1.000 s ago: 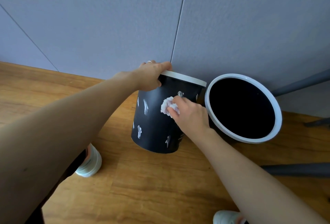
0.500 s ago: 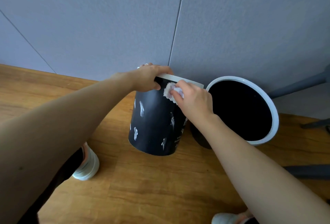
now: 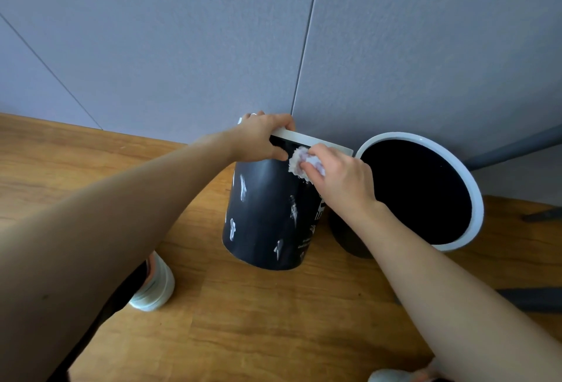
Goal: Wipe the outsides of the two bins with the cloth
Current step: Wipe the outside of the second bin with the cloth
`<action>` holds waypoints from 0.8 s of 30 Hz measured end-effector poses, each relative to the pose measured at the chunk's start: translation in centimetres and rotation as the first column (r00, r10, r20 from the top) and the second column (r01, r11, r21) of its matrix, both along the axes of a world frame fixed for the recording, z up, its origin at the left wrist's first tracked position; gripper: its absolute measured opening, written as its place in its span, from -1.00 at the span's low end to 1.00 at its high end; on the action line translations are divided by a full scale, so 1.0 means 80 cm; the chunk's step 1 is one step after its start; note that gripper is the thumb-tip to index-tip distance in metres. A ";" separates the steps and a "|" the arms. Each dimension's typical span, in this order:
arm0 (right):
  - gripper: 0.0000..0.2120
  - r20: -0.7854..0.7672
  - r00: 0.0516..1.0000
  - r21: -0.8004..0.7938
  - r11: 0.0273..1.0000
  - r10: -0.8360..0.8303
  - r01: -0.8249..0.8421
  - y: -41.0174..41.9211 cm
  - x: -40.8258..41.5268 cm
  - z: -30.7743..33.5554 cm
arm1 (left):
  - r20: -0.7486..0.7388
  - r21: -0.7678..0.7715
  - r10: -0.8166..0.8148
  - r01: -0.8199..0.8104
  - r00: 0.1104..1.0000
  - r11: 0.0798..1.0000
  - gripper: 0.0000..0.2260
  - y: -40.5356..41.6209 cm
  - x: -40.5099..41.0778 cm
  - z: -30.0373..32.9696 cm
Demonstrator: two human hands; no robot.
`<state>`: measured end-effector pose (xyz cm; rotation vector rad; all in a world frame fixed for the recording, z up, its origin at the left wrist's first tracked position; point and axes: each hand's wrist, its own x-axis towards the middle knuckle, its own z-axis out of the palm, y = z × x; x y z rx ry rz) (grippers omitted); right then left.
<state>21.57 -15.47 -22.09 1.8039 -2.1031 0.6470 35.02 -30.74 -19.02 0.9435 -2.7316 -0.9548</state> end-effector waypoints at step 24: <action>-0.78 0.131 0.987 0.056 0.995 -0.093 0.087 -0.011 -0.004 -0.010 | 0.021 -0.099 -0.081 0.083 0.996 0.992 -0.56 -0.010 -0.002 -0.018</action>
